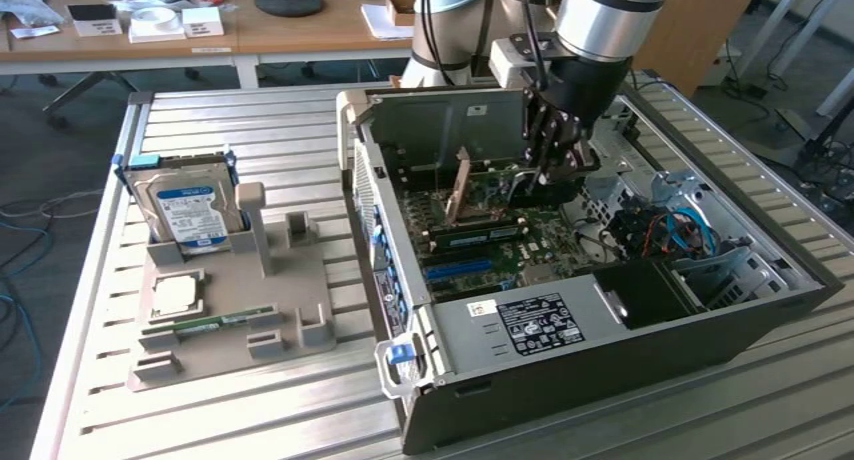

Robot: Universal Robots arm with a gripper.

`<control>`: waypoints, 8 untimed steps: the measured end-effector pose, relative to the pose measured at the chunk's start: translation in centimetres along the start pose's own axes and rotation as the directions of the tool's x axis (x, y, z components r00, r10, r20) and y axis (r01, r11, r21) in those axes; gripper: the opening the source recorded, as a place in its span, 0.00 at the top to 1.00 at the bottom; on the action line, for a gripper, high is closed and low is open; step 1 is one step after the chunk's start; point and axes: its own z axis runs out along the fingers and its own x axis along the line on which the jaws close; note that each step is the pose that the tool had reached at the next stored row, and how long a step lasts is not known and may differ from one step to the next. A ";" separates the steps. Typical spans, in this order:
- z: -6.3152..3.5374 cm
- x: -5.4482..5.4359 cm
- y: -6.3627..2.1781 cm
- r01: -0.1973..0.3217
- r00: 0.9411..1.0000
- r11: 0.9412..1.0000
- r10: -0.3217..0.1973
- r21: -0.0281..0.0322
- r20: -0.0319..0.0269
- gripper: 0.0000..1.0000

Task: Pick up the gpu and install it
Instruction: 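Insert the gpu into the slot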

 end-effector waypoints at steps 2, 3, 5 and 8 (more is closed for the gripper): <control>0.00 0.0 0.00 0.000 1.000 1.000 0.000 0.000 0.000 0.73; 0.11 0.0 0.11 0.000 1.000 1.000 0.000 0.000 0.000 0.73; 0.32 0.0 0.26 0.000 1.000 1.000 0.000 0.000 0.000 0.73; 0.72 0.1 0.34 0.003 1.000 1.000 -0.003 0.000 0.000 0.73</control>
